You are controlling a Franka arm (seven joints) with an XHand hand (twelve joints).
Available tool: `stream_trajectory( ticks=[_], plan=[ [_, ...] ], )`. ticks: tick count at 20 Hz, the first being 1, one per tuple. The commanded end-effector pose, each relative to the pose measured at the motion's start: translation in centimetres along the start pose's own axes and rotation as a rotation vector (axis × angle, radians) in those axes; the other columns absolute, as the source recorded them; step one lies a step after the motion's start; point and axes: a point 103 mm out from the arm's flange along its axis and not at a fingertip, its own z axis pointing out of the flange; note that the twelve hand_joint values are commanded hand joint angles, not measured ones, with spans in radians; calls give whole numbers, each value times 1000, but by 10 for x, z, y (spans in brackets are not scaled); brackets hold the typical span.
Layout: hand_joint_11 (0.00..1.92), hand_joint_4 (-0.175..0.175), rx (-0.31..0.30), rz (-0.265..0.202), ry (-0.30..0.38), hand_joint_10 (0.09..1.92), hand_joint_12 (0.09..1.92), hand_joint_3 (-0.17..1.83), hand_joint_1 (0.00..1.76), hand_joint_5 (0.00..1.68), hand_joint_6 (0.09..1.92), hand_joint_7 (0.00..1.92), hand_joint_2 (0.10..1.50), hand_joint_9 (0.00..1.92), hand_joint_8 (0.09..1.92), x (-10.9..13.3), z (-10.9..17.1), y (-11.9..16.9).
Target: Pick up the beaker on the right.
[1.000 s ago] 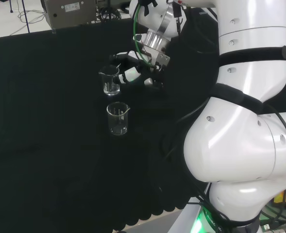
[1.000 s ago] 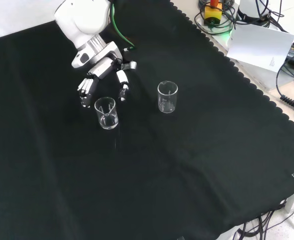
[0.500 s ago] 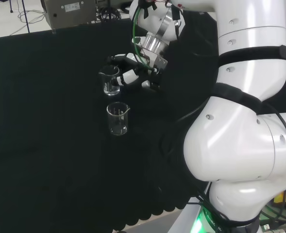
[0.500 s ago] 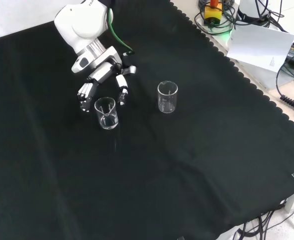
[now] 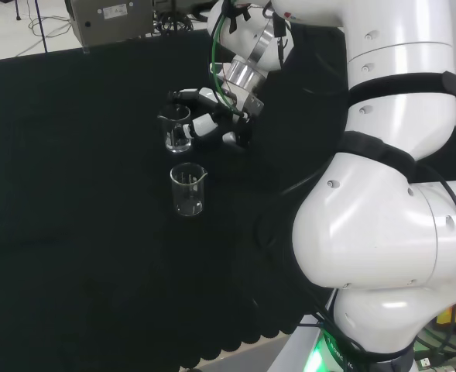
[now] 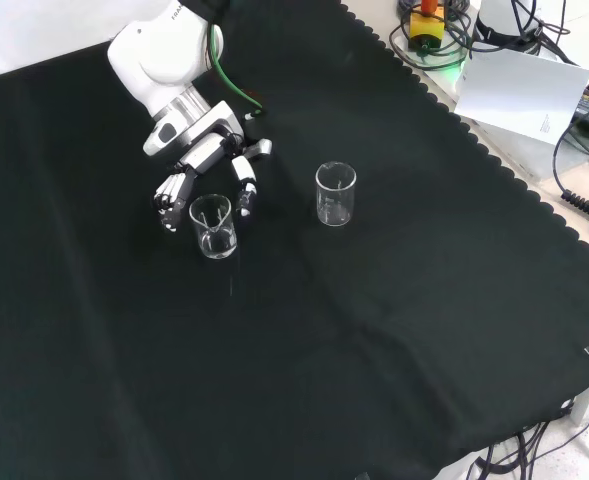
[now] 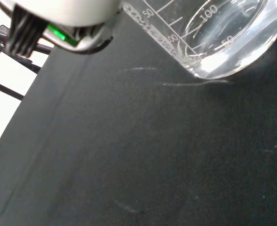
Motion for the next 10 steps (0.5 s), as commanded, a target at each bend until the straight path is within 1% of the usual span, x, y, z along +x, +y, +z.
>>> stream_trajectory(
  ticks=[1, 10],
  plan=[
    [6, -33, 2, -9, 18, 644, 1419, 698, 922, 440, 87, 140, 477, 324, 674, 1, 6, 2],
    [0, -32, -13, 5, 16, 646, 1406, 697, 919, 461, 87, 144, 473, 317, 671, 2, 12, 5]
  ],
)
